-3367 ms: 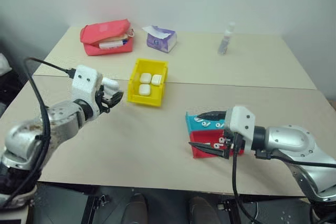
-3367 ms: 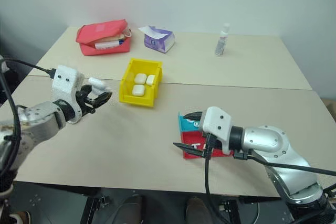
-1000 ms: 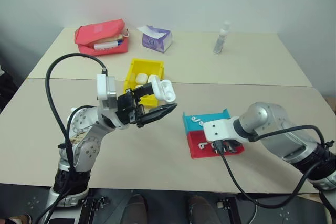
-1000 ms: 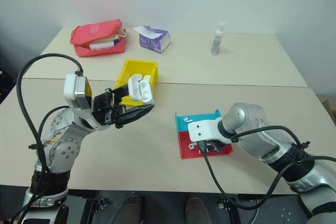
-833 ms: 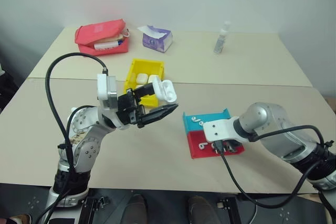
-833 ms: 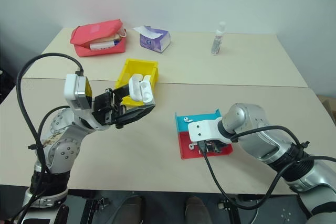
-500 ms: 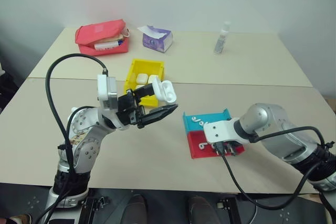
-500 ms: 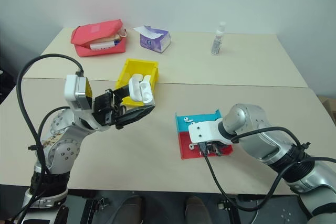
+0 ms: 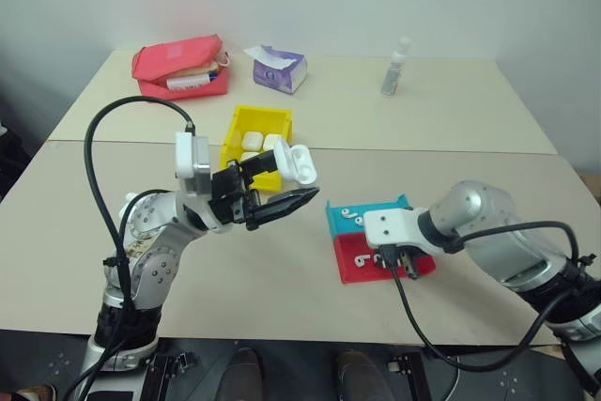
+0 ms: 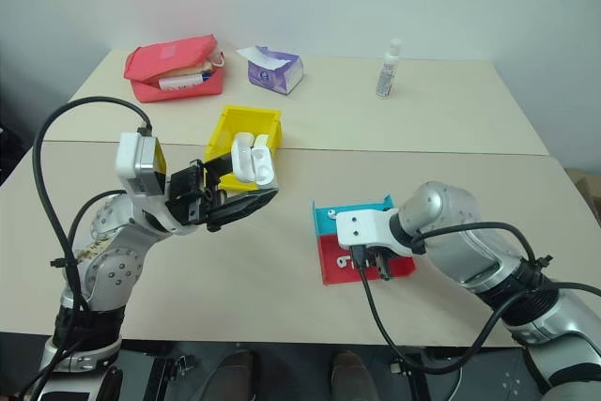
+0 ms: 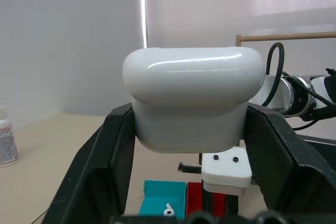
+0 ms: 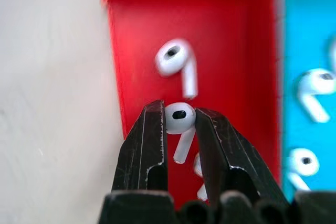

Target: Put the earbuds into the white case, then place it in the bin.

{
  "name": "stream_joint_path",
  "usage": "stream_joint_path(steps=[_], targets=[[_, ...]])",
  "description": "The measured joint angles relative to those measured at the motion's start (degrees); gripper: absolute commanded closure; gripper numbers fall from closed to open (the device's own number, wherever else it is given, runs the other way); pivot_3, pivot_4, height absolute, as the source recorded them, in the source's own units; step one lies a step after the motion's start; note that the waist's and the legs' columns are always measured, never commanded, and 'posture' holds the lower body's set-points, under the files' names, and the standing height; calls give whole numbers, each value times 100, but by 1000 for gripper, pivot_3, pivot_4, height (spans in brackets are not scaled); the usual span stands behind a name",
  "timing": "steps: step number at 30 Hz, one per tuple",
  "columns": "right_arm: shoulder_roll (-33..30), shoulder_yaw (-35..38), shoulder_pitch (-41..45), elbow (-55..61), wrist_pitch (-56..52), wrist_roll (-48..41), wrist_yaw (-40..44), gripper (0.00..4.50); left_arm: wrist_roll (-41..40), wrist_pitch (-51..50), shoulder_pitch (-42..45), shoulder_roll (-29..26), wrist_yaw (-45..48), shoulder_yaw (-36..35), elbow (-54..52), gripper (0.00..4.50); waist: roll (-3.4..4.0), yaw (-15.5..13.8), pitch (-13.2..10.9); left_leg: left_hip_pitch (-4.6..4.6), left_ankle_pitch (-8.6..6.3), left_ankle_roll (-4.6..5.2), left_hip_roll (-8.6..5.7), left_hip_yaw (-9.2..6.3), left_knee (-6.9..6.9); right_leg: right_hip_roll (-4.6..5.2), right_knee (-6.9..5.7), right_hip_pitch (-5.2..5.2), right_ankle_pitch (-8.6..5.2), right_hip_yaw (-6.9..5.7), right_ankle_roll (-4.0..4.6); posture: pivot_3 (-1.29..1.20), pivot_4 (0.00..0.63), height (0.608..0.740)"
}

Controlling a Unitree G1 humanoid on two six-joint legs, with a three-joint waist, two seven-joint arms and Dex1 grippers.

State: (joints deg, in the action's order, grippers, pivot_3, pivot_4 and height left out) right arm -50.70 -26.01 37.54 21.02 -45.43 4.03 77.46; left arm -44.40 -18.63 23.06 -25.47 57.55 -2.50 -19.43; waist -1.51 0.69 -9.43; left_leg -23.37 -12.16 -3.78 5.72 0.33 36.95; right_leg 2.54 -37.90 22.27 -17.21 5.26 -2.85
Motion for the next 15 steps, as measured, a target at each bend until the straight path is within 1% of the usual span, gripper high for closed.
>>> stream_joint_path(steps=[5,8,10,11,13,15], targets=[[504,1849,-122,634,-1164,-1196,-415,3877,-48,-50,295,-8,157,12,134,1718,-1,-21,0,-1,0,0,0,-2,-2,-1,4,-3,0,-5,0,0,150,740],[1203,3072,-404,993,-1612,-1888,-916,3877,-46,-70,367,-18,242,15,318,1718,0,-20,0,-3,0,0,0,-3,-2,0,3,-1,0,-5,0,0,150,740],[1583,3784,-430,1160,-1807,-2293,-1267,3877,-47,-98,424,-21,280,17,410,1718,0,-18,0,-3,0,0,0,-3,-2,-1,1,-1,0,-4,0,0,150,740],[1879,4274,-411,1268,-1893,-2558,-1489,3877,-47,-114,443,-21,299,15,438,1718,0,-16,0,-2,0,0,0,-3,-3,-1,1,-2,0,-6,0,0,150,740],[2350,4946,-310,1428,-2054,-3036,-1893,3877,-47,-122,454,-22,384,16,474,1718,0,-7,0,-2,0,0,0,-2,-5,-1,-1,-1,0,-4,0,0,150,740],[2691,5338,-158,1503,-2115,-3493,-2236,3877,-46,-134,526,-26,484,28,564,1718,1,12,0,-1,0,0,0,-2,-6,-2,-4,-1,0,-3,0,0,150,740]])
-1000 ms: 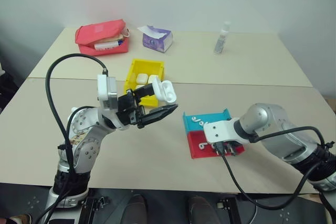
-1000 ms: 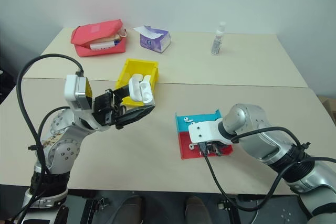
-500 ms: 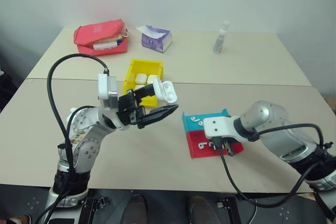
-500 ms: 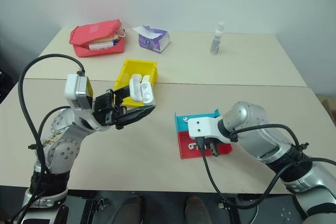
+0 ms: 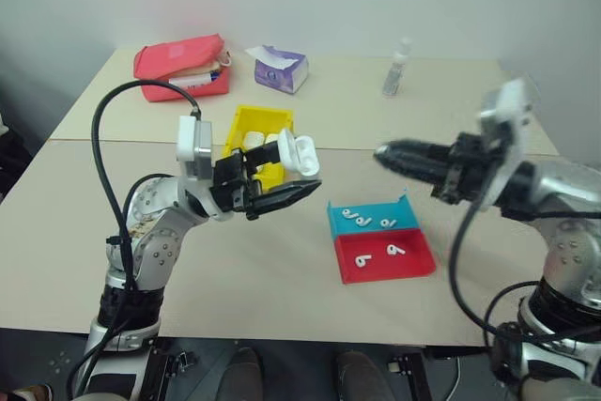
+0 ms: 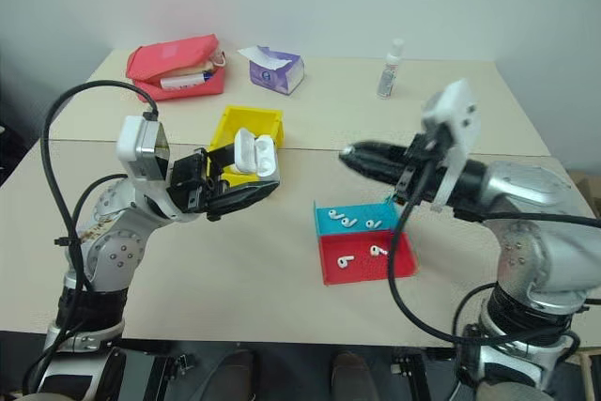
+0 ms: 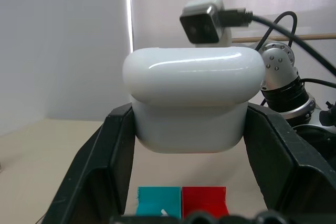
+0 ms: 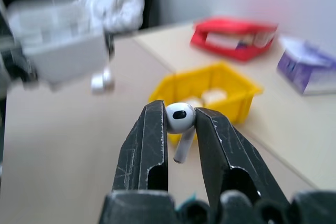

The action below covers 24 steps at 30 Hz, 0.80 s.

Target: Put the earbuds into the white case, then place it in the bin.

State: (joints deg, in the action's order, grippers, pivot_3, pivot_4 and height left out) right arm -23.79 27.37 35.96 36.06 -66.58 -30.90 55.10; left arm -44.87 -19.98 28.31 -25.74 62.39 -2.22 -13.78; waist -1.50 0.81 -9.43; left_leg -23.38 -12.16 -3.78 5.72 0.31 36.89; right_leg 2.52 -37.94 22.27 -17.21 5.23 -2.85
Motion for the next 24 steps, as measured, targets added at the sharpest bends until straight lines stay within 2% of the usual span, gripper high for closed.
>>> stream_joint_path(steps=[3,7,15,24], targets=[[391,127,293,-53,44,-626,-351,3877,-56,-209,318,-109,2,-23,119,1718,1,21,0,1,0,0,0,-1,-1,-1,-6,2,0,0,0,0,150,740],[530,-3,517,-329,430,-1218,-656,3877,-112,-260,465,-243,191,-79,126,1718,2,20,1,0,0,1,0,0,-5,-1,0,1,0,0,0,0,150,740],[594,-937,529,-589,1157,-1341,-1225,3877,-4,-248,418,-201,251,-36,124,1718,3,19,1,-6,0,1,0,-1,-5,0,-1,7,0,-1,0,0,150,740],[661,-1437,401,-586,1525,-1756,-1590,3877,37,-255,403,-184,362,-33,309,1718,3,17,0,-6,0,1,1,-1,-5,-1,-1,7,0,-1,-1,0,150,740]])
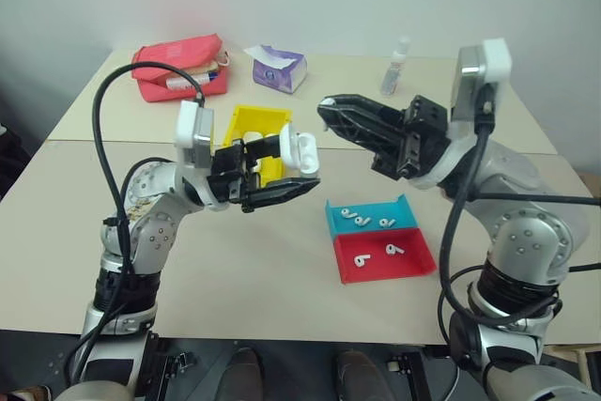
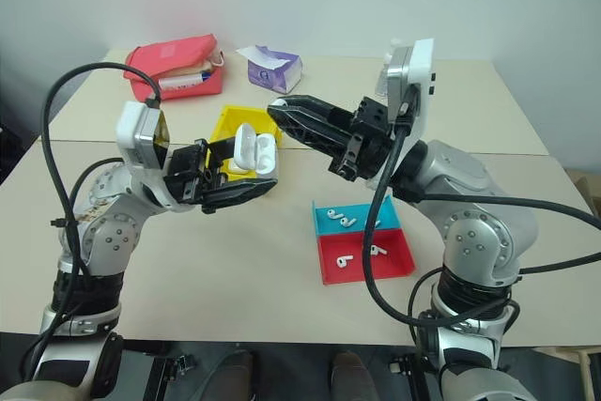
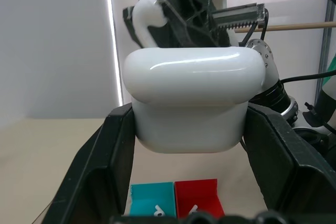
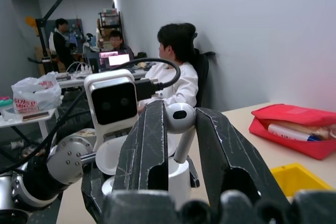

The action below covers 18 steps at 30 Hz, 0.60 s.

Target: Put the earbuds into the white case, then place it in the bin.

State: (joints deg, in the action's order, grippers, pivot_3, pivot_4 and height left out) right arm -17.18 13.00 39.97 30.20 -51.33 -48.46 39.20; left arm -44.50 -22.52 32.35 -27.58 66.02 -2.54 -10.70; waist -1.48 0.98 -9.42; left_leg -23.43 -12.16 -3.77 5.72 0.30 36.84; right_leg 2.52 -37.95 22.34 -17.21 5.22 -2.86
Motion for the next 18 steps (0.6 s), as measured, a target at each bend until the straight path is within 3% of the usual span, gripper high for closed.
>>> stream_joint_path(steps=[18], targets=[[-598,-949,-234,-137,871,343,76,3877,-28,-386,29,-84,-168,48,-351,1718,0,-6,0,-4,0,0,0,0,-1,0,6,2,0,0,0,0,150,740]])
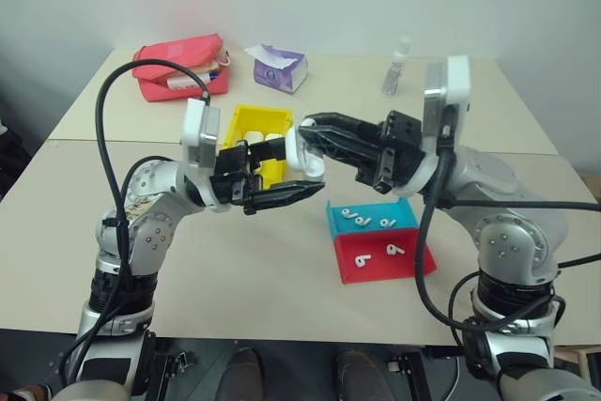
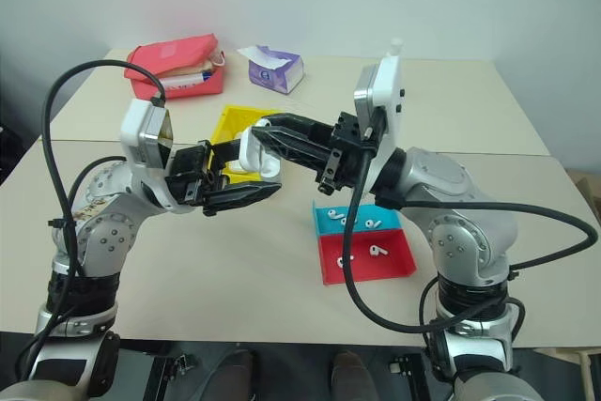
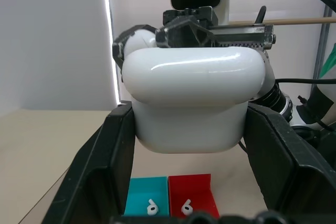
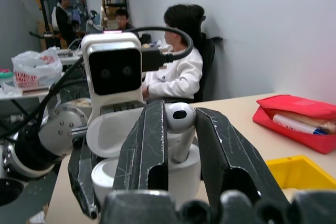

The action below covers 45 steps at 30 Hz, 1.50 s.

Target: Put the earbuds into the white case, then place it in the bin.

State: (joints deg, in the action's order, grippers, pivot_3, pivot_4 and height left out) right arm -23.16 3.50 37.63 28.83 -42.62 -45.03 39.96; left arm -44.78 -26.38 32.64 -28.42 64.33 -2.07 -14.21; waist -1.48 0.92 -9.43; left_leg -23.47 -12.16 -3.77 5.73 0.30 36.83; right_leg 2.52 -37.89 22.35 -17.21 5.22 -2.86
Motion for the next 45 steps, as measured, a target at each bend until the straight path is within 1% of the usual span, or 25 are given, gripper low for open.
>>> stream_joint_path(steps=[10,12,13,15,20,24,27,30,32,34,35,37,39,40,42,43,45], targets=[[-377,-106,-110,1,357,102,236,3877,119,73,70,101,192,108,171,1718,0,-6,0,-1,0,0,0,0,0,0,2,0,0,-1,0,0,150,740],[-463,-106,-119,5,402,102,295,3159,188,135,123,118,276,122,240,1718,0,-7,0,-1,0,0,0,0,-1,0,4,0,0,-1,0,0,150,740],[-523,-101,-141,5,422,105,330,2912,192,169,143,126,296,117,299,1718,0,-7,0,-1,0,1,0,0,-1,0,4,0,0,-1,0,0,150,740],[-613,-68,-222,-15,449,113,353,2264,201,236,162,123,345,88,399,1718,0,-8,0,-2,0,1,0,0,-1,0,6,0,0,-1,0,0,150,740],[-685,-9,-227,-29,517,116,320,491,216,286,164,172,459,91,425,1718,-1,-6,0,-3,-1,2,0,0,-1,0,8,0,0,-1,0,0,150,740],[-698,-25,-226,-30,516,104,264,491,319,481,165,261,518,95,555,1718,-1,-8,0,-3,-1,2,0,0,-1,0,8,0,0,-1,0,0,150,740],[-836,2,-245,-30,497,80,252,491,327,564,161,284,600,95,618,1718,-1,-9,0,-4,-1,2,0,0,-1,0,11,0,0,-1,0,0,150,740],[-1016,249,-288,-95,371,-169,241,491,340,670,159,290,660,97,619,1718,-1,-20,0,-7,-2,4,0,0,-1,1,16,-1,0,-2,0,0,150,740],[-1227,465,-222,-258,281,-350,261,491,399,716,159,309,672,98,637,1718,-1,-22,-1,-7,-2,4,0,1,0,1,18,-2,0,-2,0,0,150,740],[-1595,562,-40,-502,213,-315,365,491,413,738,159,356,667,102,664,1718,-1,-20,-1,-6,-3,5,0,-1,0,0,18,-2,0,-3,0,0,150,740],[-1809,492,106,-642,195,-185,443,491,414,737,158,373,661,107,668,1718,1,-18,-1,-6,-3,6,0,1,-1,1,18,0,0,-1,0,0,150,740],[-2232,231,351,-922,246,240,679,491,414,735,151,416,637,117,651,1718,1,-7,-2,-4,-5,9,1,0,-2,-1,21,-2,0,-2,0,0,150,740],[-2894,-649,644,-1374,693,1247,1298,491,396,679,128,421,598,150,558,1718,5,11,-2,-4,-6,11,2,4,-4,-1,25,1,0,2,0,0,150,740],[-3100,-1120,783,-1671,1084,1810,1673,491,388,642,98,414,589,152,497,1718,5,18,-2,-4,-8,14,3,6,-3,-1,27,1,0,4,0,0,150,740],[-3212,-1736,943,-2163,1641,2530,2162,491,388,618,90,424,572,174,458,1718,5,18,-2,-5,-9,15,3,9,-3,-1,29,3,0,6,0,0,150,740],[-3205,-2142,1118,-2542,2038,2986,2524,491,386,603,77,426,540,186,424,1718,5,22,-3,-5,-9,15,2,9,-2,-1,29,3,0,6,0,0,150,740],[-3107,-2678,1497,-3222,2601,3585,3108,491,366,511,84,456,482,212,356,1718,9,25,-6,-8,-9,15,2,13,-3,0,29,6,0,9,0,0,150,740]])
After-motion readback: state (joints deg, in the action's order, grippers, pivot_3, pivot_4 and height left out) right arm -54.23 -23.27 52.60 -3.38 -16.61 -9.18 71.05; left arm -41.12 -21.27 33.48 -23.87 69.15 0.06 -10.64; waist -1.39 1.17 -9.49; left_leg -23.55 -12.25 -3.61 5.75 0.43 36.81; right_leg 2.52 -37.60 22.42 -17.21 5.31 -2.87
